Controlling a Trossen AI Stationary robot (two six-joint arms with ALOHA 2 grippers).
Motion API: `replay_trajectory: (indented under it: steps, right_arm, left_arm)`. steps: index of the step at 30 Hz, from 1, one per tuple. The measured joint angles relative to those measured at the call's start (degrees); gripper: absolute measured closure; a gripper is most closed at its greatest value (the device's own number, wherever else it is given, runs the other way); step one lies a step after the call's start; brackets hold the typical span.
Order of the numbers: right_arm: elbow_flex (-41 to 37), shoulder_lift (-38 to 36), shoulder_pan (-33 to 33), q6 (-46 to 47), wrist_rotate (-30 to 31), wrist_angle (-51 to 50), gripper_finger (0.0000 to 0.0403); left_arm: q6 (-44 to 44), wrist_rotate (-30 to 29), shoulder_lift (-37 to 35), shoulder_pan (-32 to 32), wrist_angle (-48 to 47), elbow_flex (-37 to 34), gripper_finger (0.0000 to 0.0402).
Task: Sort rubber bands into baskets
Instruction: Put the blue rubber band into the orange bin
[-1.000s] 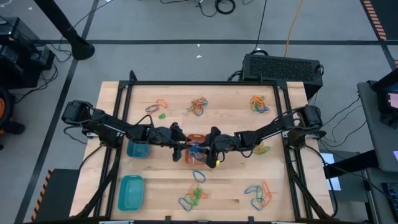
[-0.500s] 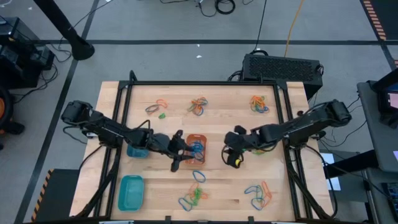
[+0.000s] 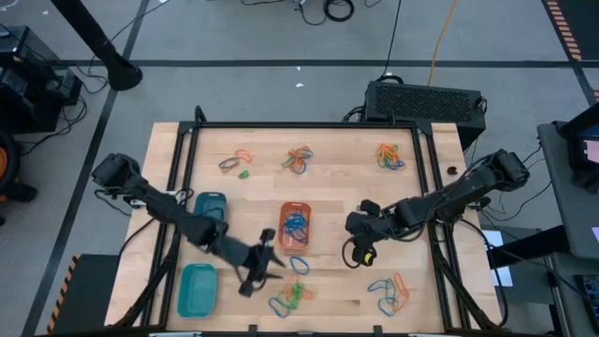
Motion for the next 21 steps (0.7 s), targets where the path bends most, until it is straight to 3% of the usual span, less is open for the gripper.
replay_trajectory:
  steps: [3, 10, 15, 21]
  right_arm:
    - [0.0, 0.0, 0.2, 0.0, 0.0, 0.6, 0.0287]
    - [0.0, 0.0, 0.2, 0.6, 0.0, 3.8, 0.0287]
    - [0.0, 0.0, 0.2, 1.3, 0.0, 5.2, 0.0287]
    - [0.0, 0.0, 0.2, 1.3, -0.2, 5.6, 0.0287]
  left_arm:
    - [-2.7, -3.8, 1.8, -3.8, -0.5, 0.1, 0.0256]
    - [-8.1, -5.0, 7.9, -6.9, -1.1, 0.1, 0.0256]
    - [0.6, -5.8, 11.0, -4.0, -3.0, 0.1, 0.0256]
    - [8.9, 0.0, 15.9, 1.8, -2.1, 2.5, 0.0256]
